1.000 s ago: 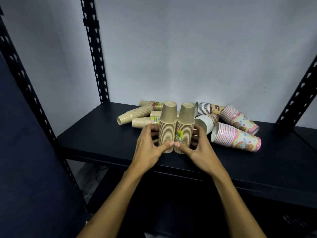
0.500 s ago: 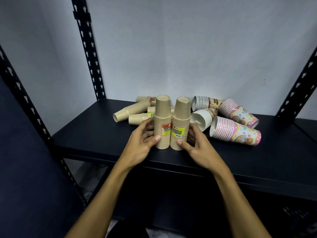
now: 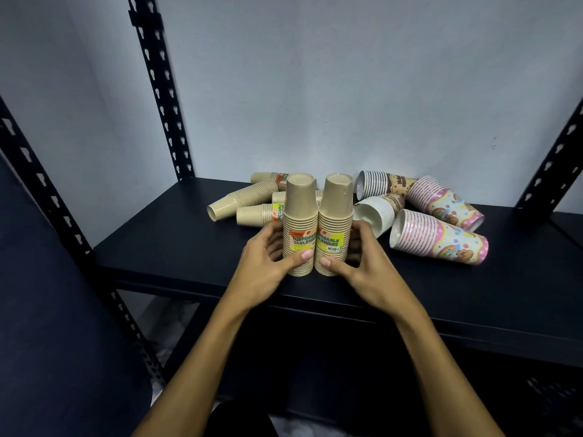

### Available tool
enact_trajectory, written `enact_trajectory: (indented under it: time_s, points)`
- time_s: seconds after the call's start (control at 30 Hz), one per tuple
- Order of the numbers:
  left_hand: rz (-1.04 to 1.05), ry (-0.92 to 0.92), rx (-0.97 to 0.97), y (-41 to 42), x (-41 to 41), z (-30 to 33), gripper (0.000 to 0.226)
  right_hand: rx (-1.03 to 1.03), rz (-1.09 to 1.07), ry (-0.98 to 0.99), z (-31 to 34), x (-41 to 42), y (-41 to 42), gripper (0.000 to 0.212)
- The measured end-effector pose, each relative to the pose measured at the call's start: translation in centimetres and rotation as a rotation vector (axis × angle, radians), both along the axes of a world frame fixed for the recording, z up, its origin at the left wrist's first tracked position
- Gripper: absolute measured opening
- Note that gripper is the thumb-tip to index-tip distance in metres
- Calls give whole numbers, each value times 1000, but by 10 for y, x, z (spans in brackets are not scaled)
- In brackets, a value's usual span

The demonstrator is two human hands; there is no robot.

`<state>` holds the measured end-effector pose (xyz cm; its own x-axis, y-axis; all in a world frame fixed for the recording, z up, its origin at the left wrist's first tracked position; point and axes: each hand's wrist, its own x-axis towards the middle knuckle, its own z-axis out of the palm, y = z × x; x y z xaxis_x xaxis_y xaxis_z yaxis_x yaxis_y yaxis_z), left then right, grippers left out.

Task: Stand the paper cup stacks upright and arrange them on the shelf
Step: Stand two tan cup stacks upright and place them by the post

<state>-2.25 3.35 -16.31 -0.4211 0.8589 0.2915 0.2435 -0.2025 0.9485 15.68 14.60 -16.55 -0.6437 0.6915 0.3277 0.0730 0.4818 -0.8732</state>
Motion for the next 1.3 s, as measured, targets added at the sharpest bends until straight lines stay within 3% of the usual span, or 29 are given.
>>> enact_trajectory:
  time_s: [0.2,0.43,1.03,1.3]
  points:
    - [-9,9,9,-1,-3,1,61,-54,66,20,0,2,3,56]
    - [-46,-36,12,-1,-5,1,71,-128,132,44,-1,4,8,50]
    - [-33,87,-17,-1,-3,0,62,-89,10,3,10,4,-9,63]
    - [-14,160,-29,-11,-2,-5,70,-8,-7,-44,11,-5,-17,71]
